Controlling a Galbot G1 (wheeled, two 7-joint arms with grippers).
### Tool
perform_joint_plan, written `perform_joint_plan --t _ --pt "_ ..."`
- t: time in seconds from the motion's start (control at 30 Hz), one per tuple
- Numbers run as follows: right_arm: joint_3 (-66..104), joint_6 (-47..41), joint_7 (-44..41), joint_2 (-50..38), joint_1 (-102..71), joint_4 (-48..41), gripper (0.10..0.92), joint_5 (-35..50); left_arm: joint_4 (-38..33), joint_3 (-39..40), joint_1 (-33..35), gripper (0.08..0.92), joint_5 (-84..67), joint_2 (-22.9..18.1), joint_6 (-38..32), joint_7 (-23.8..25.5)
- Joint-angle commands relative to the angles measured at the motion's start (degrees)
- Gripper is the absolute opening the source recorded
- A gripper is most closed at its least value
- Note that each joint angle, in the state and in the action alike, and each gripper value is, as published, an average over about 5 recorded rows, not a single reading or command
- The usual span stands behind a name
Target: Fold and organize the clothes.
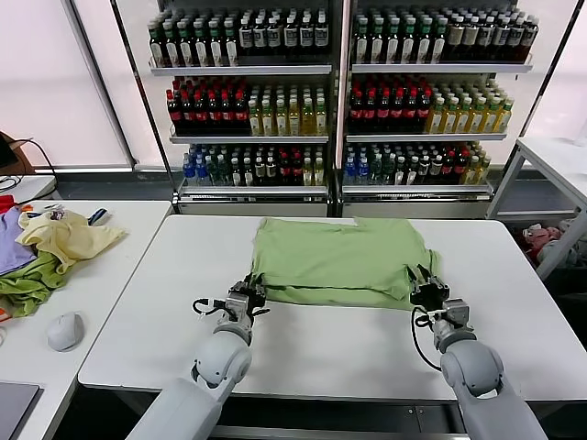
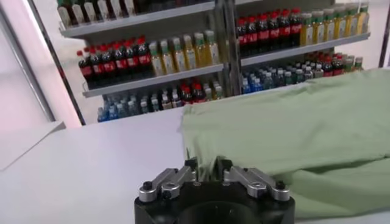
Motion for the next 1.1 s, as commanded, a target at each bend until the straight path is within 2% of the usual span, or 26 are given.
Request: perform_joint_plan --t 0.03,0.2,0.3,0.43,0.53,0.67,1.1 --pt "3.3 1.5 -0.6 -0.2 -5.7 2.9 0.601 -1.5 -6.6 -0.5 5.2 0.463 0.7 0.1 -0.2 -0.1" --pt "5.8 -1.1 1.6 0.5 -7.9 2.8 0.747 0.2 -4.1 -0.3 5.3 0.61 -0.7 -0.2 1.4 -0.2" --pt "5.8 -4.1 3.0 0.8 -6.2 1.3 0.805 3.4 -1.2 -0.4 3.5 0.696 -3.8 -0.4 3.2 -0.5" --pt "5.0 -7.6 3.8 0.8 -3.5 -0.9 0.817 7.5 1.6 -0.4 1.2 0.792 -6.0 -0.5 4.4 -1.0" --pt "3.7 -9.2 3.9 0.6 -1.8 -2.3 0.771 9.6 3.8 -0.4 -0.6 0.814 -6.7 -0.9 5.5 -2.0" --pt "1.7 -9.8 3.6 0.3 -0.2 -3.6 0.656 10.5 5.7 -0.5 -2.0 0.756 -7.5 -1.3 6.3 -3.1" --pt "0.3 -10.3 1.7 -0.5 0.6 -5.8 0.304 11.7 6.5 -0.1 -2.3 0.379 -9.3 -1.4 6.6 -3.6"
